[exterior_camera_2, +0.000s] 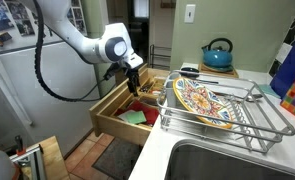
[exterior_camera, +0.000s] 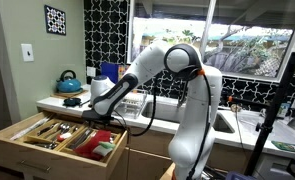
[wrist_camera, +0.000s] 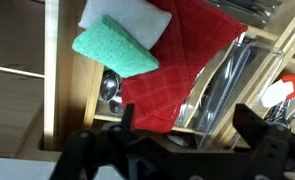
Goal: Take a spoon from the drawer and put it in the utensil holder on the plate stand
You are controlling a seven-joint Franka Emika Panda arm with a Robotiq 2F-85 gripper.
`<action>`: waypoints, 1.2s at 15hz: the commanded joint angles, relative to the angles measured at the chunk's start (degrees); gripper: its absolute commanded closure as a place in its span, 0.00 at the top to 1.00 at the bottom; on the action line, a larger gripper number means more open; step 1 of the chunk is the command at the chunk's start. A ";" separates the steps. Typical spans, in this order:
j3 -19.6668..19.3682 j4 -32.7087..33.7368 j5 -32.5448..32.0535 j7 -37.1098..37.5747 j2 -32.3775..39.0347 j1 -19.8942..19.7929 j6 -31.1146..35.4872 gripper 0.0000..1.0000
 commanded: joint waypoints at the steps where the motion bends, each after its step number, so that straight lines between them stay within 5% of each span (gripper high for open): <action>1: -6.31 1.58 -2.99 4.87 1.76 5.19 0.38 1.00; 6: -11.43 8.70 3.65 3.10 10.18 9.00 1.71 1.00; 16: -15.42 19.92 15.06 -2.60 24.46 14.51 5.56 1.00; 18: -15.93 21.30 16.59 -3.36 26.15 14.93 6.35 0.92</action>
